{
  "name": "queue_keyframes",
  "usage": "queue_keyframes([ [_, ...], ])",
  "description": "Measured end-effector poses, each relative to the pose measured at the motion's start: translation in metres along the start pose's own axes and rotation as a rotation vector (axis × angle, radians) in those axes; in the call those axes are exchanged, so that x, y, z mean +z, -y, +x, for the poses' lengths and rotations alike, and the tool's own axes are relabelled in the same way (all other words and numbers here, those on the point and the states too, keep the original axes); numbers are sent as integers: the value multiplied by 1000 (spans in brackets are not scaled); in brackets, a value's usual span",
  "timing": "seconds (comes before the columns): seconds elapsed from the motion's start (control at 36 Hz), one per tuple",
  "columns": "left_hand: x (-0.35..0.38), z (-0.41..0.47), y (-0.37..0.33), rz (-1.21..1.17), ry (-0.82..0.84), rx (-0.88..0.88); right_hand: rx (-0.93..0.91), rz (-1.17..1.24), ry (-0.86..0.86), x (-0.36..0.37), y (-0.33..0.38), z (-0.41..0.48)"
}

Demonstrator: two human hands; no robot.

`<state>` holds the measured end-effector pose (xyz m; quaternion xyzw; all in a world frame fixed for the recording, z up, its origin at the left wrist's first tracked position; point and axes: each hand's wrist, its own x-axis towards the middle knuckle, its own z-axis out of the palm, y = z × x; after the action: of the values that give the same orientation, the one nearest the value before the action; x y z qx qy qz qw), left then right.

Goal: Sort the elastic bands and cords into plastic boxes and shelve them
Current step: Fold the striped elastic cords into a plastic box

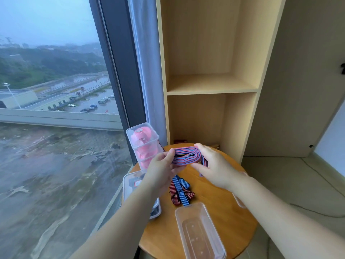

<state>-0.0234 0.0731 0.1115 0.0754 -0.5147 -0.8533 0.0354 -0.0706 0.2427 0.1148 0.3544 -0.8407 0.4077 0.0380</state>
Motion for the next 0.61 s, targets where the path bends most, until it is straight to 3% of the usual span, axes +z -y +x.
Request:
queue_keyframes([
  [0.19, -7, -9, 23, -42, -33, -47, 174, 70, 296, 2, -15, -19],
  [0.39, -11, -22, 51, -14, -64, -127, 165, -25, 215, 12, -32, -41],
  [0.61, -27, -34, 93, 472, -188, -91, 38, -393, 206, 37, -48, -79],
])
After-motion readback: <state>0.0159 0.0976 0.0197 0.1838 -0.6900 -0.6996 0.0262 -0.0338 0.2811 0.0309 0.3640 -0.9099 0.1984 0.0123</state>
